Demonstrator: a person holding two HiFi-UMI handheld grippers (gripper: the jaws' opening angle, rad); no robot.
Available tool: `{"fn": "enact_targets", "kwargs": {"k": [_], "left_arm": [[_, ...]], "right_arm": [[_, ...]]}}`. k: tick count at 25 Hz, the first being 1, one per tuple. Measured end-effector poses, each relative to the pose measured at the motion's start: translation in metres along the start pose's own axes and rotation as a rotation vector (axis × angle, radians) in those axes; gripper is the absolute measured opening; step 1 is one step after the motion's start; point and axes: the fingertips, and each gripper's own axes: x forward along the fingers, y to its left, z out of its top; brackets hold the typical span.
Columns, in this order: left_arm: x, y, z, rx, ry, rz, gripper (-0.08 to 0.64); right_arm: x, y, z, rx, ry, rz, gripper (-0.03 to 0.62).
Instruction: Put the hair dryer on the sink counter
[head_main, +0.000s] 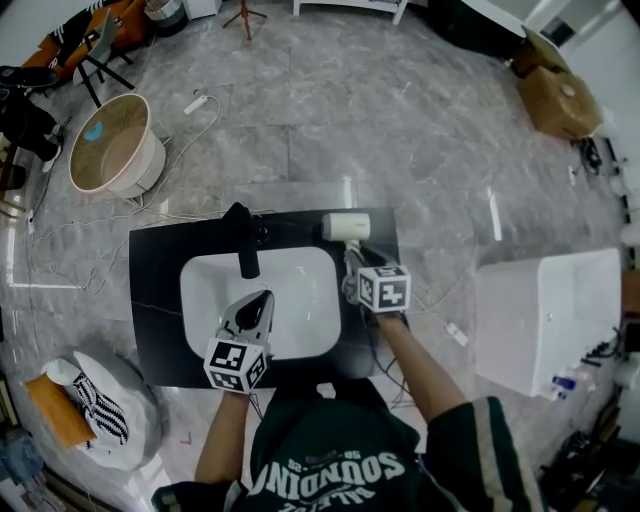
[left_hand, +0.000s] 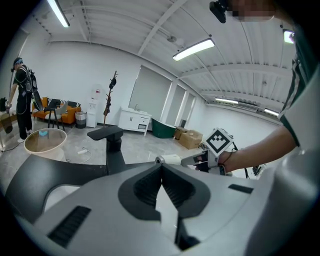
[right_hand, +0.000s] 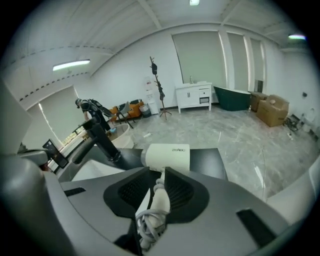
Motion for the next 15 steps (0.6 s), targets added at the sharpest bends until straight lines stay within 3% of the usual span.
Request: {"fn": "enact_targets", "kwargs": {"k": [3,15], "left_arm": [[-0.001,-0.001,0.010,0.017,-0.019,0.002,0.002],[-0.012,-0.023,0.057,0.098,-0.110,0.038,0.001]], "right_arm": [[-0.024,0.019,0.012,-0.026,-0.101,0.069,0.004],[-0.130,0.040,0.059,-0.066,-0.423,0.166,0.002]]}}
